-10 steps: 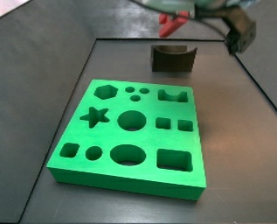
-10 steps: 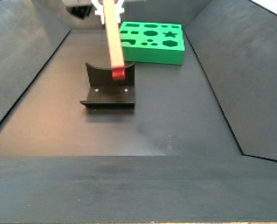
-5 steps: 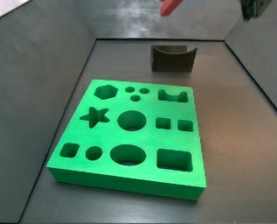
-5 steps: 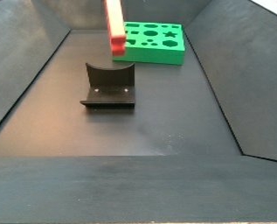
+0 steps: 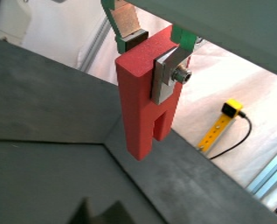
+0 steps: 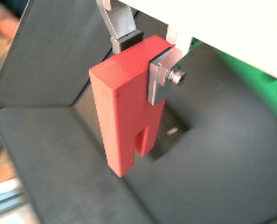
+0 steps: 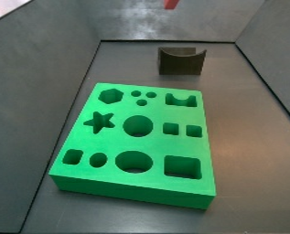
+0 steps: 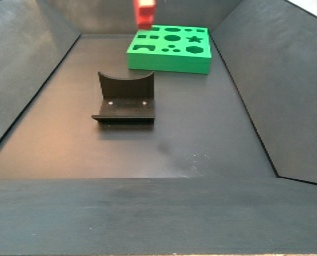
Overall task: Pick up the double-square object. Move up. Rotate the double-square object. Place the double-square object on the fixture. Regrasp the double-square object. Move to above the board. Insert the double-square object.
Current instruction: Move to above the board.
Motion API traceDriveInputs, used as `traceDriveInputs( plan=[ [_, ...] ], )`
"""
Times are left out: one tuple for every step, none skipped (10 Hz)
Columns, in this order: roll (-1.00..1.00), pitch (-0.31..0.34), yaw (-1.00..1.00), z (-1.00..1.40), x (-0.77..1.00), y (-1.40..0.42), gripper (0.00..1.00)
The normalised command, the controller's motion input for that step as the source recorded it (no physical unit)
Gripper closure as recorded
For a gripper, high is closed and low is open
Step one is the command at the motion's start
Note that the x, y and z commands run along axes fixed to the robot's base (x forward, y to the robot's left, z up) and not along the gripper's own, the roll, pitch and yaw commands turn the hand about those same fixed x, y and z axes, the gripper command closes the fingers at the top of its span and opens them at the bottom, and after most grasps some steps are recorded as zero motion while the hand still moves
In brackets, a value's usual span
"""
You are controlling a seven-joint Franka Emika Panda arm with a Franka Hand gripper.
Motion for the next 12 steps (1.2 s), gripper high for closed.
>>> traceDriveInputs(
  plan=[
    [-1.0, -0.101, -0.21, 0.42, -0.67, -1.0, 1.0],
    [-1.0, -0.098, -0.21, 0.43, -0.68, -1.0, 1.0],
    [-1.0, -0.083, -0.22, 0.43, -0.71, -1.0, 1.0],
    [-1.0, -0.073, -0.23, 0.43, -0.72, -1.0, 1.0],
    [-1.0, -0.058, -0.23, 0.27, -0.47, -0.57, 1.0],
    [-1.0, -0.052, -0.23, 0.18, -0.34, -0.37, 1.0],
    [-1.0, -0.033, -0.22, 0.08, -0.18, -0.14, 1.0],
    [-1.0, -0.024, -0.21, 0.05, -0.12, -0.07, 1.0],
    [-0.98, -0.026, -0.2, 0.03, -0.1, -0.02, 1.0],
    [-0.75, -0.029, -0.14, 0.02, -0.08, 0.01, 1.0],
    [-0.53, -0.033, -0.08, 0.01, -0.07, 0.02, 1.0],
    [-0.31, -0.031, -0.03, 0.0, -0.05, 0.01, 1.0]
  ],
)
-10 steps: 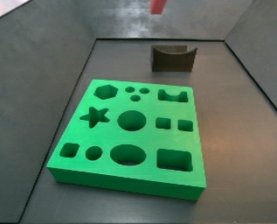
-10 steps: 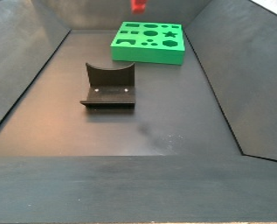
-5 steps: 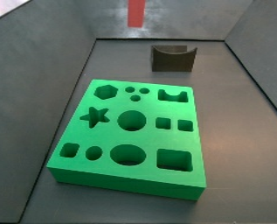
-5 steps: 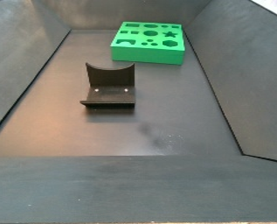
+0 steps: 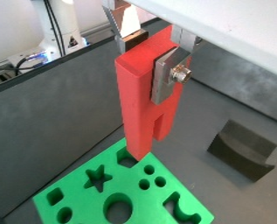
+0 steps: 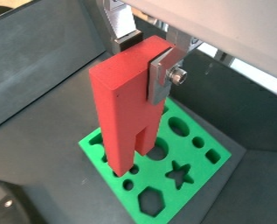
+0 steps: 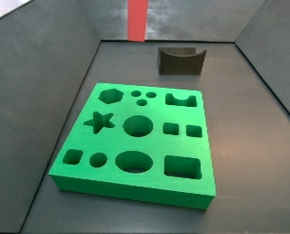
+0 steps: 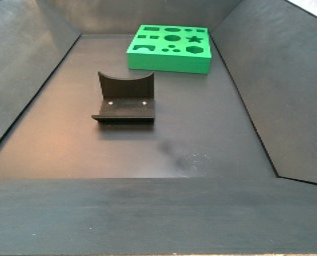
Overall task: Pick up the double-square object. Move up. Rotate the double-square object. Place the double-square object on the fixture. Regrasp the double-square object. Move to above the board. Insert the double-square object.
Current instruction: Move to above the board, then insert the double-square object.
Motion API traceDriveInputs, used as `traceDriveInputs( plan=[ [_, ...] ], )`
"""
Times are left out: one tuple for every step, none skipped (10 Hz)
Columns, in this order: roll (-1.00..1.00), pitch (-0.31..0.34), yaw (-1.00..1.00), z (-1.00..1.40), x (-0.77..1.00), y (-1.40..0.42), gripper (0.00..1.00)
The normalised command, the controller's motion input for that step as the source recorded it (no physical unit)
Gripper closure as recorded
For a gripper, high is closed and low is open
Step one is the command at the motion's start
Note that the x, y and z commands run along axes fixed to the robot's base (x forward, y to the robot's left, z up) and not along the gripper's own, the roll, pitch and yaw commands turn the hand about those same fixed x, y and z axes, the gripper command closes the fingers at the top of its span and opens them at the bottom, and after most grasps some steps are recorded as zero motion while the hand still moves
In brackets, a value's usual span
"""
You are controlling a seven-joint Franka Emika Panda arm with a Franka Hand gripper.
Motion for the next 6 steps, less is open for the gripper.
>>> traceDriveInputs(
  plan=[
    [-0.21, -0.023, -0.03, 0.01, -0.04, 0.01, 1.0],
    [0.0, 0.0, 0.0, 0.0, 0.0, -0.02, 1.0],
    [0.0, 0.0, 0.0, 0.0, 0.02, -0.05, 1.0],
    [0.0, 0.0, 0.0, 0.0, 0.03, -0.06, 1.0],
    [0.0, 0.0, 0.0, 0.0, 0.04, -0.07, 1.0],
    [0.0, 0.0, 0.0, 0.0, 0.05, -0.06, 1.0]
  ],
)
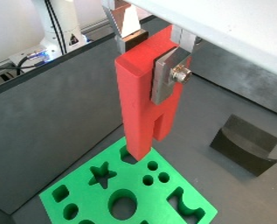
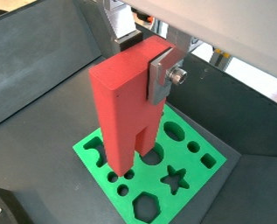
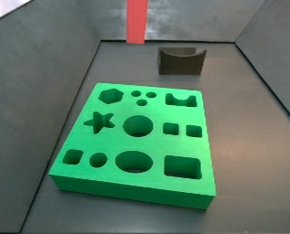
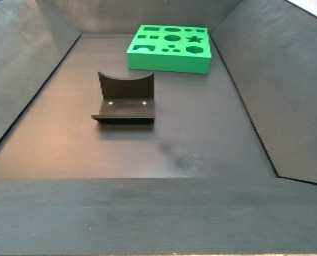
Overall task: Pick up the double-square object. Move up. Rotate the double-square object. Place the double-square object on the fixture. Regrasp the double-square object. Move to above the board. Insert the double-square object.
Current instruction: Insert the double-square object.
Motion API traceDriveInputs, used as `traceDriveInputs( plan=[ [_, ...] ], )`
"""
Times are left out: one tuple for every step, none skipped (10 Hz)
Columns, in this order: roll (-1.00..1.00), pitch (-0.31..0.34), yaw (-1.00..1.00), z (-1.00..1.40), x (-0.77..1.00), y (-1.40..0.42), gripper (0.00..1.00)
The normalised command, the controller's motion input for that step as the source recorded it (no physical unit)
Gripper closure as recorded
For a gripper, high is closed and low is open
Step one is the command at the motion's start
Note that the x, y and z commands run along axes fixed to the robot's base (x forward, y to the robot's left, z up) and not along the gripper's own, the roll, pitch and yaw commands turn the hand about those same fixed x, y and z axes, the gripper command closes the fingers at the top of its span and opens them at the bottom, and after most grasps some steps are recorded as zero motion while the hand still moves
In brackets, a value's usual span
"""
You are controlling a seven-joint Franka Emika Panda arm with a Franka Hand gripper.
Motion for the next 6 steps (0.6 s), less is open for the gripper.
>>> traceDriveInputs(
  plan=[
    [0.0, 0.0, 0.0, 0.0, 0.04, -0.06, 1.0],
    [0.0, 0.0, 0.0, 0.0, 0.04, -0.05, 1.0],
    [0.0, 0.0, 0.0, 0.0, 0.04, -0.05, 1.0],
    [0.0, 0.0, 0.0, 0.0, 0.05, -0.04, 1.0],
    [0.0, 0.0, 0.0, 0.0, 0.05, -0.04, 1.0],
    [0.0, 0.0, 0.0, 0.0, 0.05, -0.04, 1.0]
  ],
)
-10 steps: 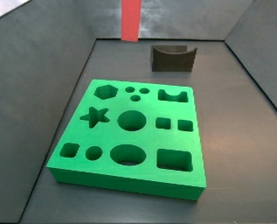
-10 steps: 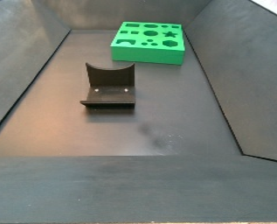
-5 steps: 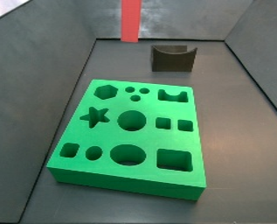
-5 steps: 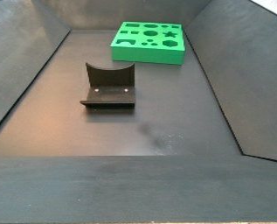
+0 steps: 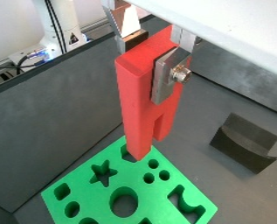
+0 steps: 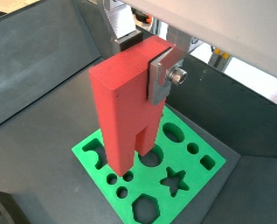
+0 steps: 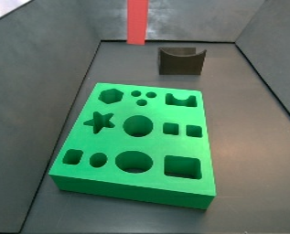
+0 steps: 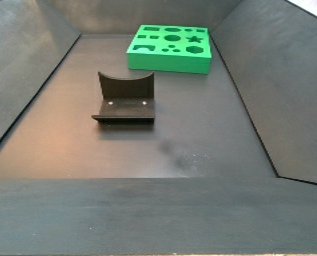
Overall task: Pick up the double-square object. Move up. Rotate the double-square object. Place the double-square object on the fixture. Regrasp the double-square object. Move to above the board. Insert the double-square object.
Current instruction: Insert the double-square object.
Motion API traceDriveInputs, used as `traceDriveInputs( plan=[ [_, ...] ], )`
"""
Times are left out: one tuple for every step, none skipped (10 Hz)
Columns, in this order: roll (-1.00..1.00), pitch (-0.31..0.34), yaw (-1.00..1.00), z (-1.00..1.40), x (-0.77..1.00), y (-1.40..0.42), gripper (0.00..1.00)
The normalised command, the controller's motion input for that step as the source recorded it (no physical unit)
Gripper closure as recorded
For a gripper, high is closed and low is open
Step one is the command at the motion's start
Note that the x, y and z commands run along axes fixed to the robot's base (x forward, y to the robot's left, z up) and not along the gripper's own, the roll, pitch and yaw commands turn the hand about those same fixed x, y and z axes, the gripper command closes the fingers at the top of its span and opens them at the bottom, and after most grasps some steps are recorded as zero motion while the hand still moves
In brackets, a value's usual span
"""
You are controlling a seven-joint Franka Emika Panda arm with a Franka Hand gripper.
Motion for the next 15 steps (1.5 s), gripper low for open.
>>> traceDriveInputs(
  plan=[
    [0.0, 0.0, 0.0, 0.0, 0.05, -0.04, 1.0],
    [0.0, 0.0, 0.0, 0.0, 0.05, -0.05, 1.0],
    [0.0, 0.0, 0.0, 0.0, 0.07, -0.06, 1.0],
    [0.0, 0.0, 0.0, 0.0, 0.07, -0.06, 1.0],
    [0.0, 0.0, 0.0, 0.0, 0.07, -0.06, 1.0],
    [0.0, 0.0, 0.0, 0.0, 0.07, -0.06, 1.0],
    [0.0, 0.0, 0.0, 0.0, 0.07, -0.06, 1.0],
    [0.0, 0.0, 0.0, 0.0, 0.07, -0.05, 1.0],
    [0.0, 0.0, 0.0, 0.0, 0.1, -0.05, 1.0],
    [0.0, 0.0, 0.0, 0.0, 0.11, -0.05, 1.0],
    [0.0, 0.0, 0.0, 0.0, 0.09, -0.06, 1.0],
    [0.0, 0.0, 0.0, 0.0, 0.11, -0.06, 1.0],
    [0.0, 0.0, 0.0, 0.0, 0.11, -0.06, 1.0],
    [0.0, 0.0, 0.0, 0.0, 0.11, -0.05, 1.0],
    [0.0, 0.0, 0.0, 0.0, 0.12, -0.04, 1.0]
  ],
)
